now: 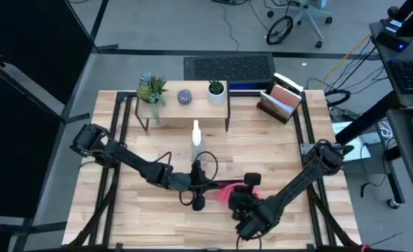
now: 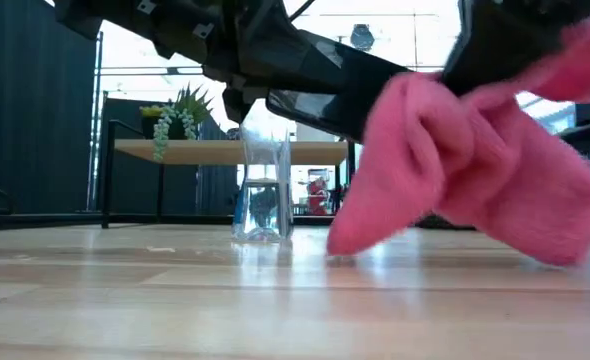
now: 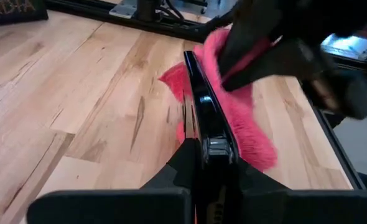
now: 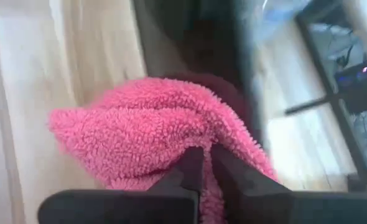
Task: Apply microfiber cloth
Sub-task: Wipe the black cellphone with the pink microfiber cloth
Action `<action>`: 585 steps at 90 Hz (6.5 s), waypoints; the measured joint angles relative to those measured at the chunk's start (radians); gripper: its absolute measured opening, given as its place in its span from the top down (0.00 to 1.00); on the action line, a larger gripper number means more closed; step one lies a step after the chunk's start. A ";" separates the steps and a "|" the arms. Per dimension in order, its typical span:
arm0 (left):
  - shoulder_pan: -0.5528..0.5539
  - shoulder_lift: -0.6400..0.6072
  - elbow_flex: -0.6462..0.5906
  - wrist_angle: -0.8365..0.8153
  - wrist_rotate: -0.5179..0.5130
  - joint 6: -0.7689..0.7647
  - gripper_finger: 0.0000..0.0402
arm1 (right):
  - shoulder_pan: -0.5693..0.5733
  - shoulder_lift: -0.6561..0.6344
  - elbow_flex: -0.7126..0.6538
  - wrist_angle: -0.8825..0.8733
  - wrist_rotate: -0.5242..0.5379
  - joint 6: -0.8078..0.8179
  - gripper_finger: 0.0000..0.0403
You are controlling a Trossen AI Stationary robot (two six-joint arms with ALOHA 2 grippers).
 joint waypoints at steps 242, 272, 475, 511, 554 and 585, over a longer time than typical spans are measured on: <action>-0.035 0.158 0.005 -0.043 -0.019 1.073 0.97 | 0.291 0.003 -0.160 -0.324 -0.311 0.665 1.00; -0.033 0.183 -0.002 -0.049 0.022 1.004 0.78 | 0.287 0.003 -0.182 -0.314 -0.265 0.664 1.00; 0.012 0.106 0.061 -0.167 0.362 0.285 0.44 | 0.040 -0.113 -0.302 0.351 -0.224 -0.107 1.00; 0.031 0.200 0.072 -0.153 0.383 0.334 0.44 | -0.009 -0.080 -0.288 0.729 -0.327 -0.417 1.00; 0.049 0.280 0.077 -0.118 0.397 0.337 0.44 | -0.059 0.040 -0.288 0.732 -0.450 -0.358 1.00; 0.050 0.282 0.076 -0.118 0.392 0.336 0.44 | 0.067 0.025 -0.283 0.489 -0.528 -0.130 1.00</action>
